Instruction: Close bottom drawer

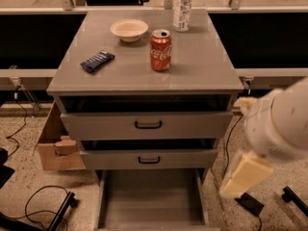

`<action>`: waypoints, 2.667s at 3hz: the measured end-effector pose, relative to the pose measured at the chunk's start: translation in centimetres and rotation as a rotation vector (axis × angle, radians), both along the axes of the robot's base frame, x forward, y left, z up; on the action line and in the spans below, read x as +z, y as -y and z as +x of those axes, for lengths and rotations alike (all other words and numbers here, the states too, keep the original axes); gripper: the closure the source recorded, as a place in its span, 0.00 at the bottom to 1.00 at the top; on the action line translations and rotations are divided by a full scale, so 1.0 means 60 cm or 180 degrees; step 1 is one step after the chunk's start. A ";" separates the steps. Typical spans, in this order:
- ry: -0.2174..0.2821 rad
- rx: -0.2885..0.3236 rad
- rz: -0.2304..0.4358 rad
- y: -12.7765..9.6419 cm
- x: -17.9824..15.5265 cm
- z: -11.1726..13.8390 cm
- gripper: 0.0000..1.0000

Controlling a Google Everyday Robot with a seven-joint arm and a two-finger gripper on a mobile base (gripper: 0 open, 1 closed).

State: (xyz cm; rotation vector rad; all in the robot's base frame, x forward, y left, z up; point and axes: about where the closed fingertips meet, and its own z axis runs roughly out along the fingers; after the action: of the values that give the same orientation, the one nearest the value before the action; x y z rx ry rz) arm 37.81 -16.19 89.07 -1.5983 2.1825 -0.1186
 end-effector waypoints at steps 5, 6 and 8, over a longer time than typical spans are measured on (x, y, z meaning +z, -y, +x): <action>-0.0552 -0.0209 0.0313 -0.078 -0.380 -0.079 0.00; -0.0865 -0.0290 0.0335 -0.088 -0.486 -0.106 0.15; -0.1443 -0.0608 0.0499 -0.070 -0.714 -0.163 0.61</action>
Offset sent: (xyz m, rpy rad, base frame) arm -0.0479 0.0539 -0.3384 0.1429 0.1804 -0.1164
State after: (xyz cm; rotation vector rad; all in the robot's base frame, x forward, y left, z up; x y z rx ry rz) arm 28.04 -11.99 46.22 -1.4302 2.6052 0.3862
